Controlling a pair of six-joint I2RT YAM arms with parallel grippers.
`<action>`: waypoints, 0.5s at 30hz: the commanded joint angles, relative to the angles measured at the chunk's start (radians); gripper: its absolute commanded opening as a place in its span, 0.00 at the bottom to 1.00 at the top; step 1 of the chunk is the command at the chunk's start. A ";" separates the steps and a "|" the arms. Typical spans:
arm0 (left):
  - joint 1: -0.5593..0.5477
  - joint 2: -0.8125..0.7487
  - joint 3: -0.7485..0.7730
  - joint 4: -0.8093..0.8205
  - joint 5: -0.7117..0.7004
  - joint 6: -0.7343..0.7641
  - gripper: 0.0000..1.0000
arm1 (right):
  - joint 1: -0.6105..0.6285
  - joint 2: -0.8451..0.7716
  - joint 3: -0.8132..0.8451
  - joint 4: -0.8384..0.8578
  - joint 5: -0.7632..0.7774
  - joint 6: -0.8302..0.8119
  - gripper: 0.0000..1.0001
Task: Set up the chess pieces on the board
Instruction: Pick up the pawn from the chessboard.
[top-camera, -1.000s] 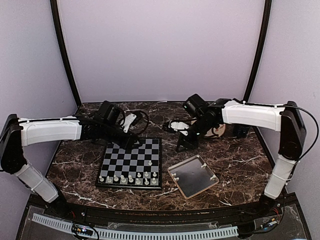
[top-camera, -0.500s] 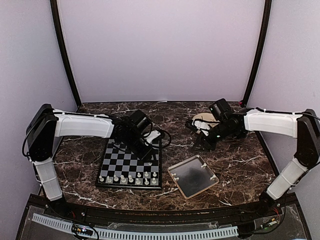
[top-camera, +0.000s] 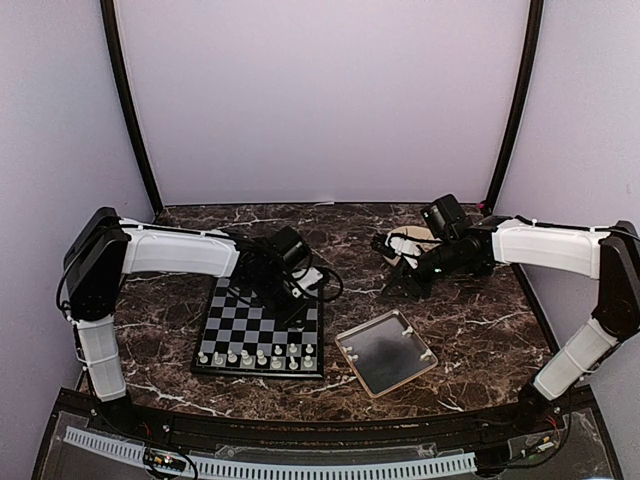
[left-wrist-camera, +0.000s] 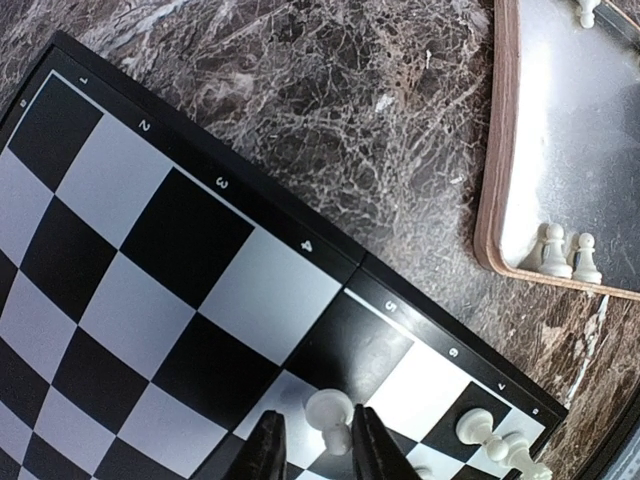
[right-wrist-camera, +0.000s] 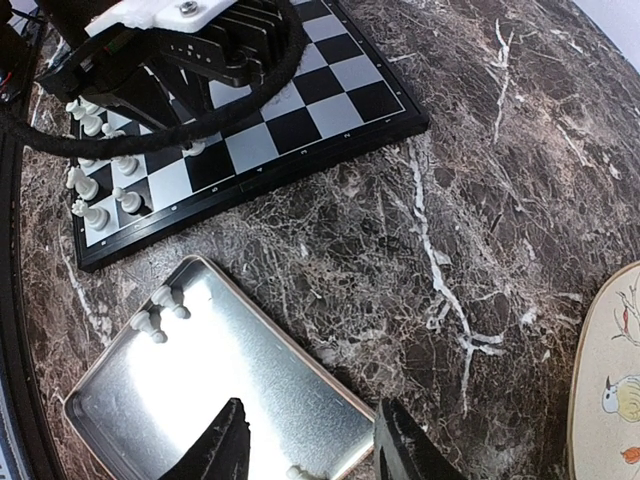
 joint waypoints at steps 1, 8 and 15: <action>-0.006 0.003 0.018 -0.044 -0.023 0.022 0.23 | -0.006 -0.014 0.000 0.019 -0.023 0.007 0.43; -0.006 0.007 0.018 -0.041 -0.018 0.027 0.15 | -0.007 -0.010 0.003 0.013 -0.024 0.006 0.43; -0.006 -0.077 -0.023 -0.083 -0.062 0.025 0.10 | -0.007 -0.010 0.006 0.010 -0.029 0.006 0.43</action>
